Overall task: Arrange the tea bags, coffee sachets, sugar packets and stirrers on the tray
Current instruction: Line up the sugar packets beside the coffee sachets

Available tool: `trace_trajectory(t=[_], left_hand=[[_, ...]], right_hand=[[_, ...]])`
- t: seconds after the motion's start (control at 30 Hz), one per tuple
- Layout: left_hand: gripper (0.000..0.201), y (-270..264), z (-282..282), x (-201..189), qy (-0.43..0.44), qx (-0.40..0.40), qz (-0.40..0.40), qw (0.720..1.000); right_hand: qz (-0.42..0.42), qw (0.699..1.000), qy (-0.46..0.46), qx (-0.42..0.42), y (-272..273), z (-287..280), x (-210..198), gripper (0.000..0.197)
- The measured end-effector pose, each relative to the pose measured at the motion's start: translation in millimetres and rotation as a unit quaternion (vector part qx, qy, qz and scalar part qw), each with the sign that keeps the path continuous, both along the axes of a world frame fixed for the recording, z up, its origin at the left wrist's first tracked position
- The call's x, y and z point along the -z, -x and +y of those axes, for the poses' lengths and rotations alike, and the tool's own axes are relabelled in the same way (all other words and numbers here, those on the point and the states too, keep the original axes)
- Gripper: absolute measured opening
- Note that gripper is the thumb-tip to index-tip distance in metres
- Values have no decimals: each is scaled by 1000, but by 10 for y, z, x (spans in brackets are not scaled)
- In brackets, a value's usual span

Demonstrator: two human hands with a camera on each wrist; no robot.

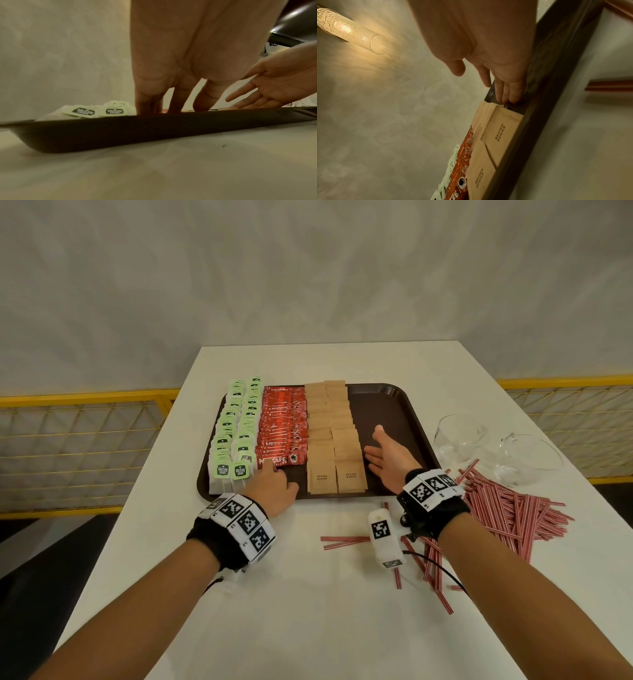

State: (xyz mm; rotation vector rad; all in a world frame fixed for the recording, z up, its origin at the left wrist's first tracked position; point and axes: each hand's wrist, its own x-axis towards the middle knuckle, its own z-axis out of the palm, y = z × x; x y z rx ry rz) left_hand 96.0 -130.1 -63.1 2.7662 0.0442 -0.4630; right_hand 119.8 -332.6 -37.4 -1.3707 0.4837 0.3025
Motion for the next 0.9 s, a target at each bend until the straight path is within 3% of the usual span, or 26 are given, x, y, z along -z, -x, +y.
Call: trace_trajectory(t=[0.07, 0.2, 0.67, 0.83, 0.9], left_hand=[[51, -22, 10, 30, 4, -1, 9, 1000], [37, -23, 0, 37, 7, 11, -14, 1000], [37, 27, -209, 52, 43, 96, -63, 993], [48, 125, -423, -43, 35, 160, -83, 983], [56, 161, -501, -24, 8, 178, -57, 982]], right_hand=[[-1, 1000, 1, 2, -1, -14, 6, 59], [-1, 1000, 8, 1, -7, -21, 13, 59], [1, 1000, 0, -21, 50, 53, 8, 59], [-1, 1000, -2, -19, 82, 43, 16, 61], [-1, 1000, -1, -19, 94, 36, 20, 62]])
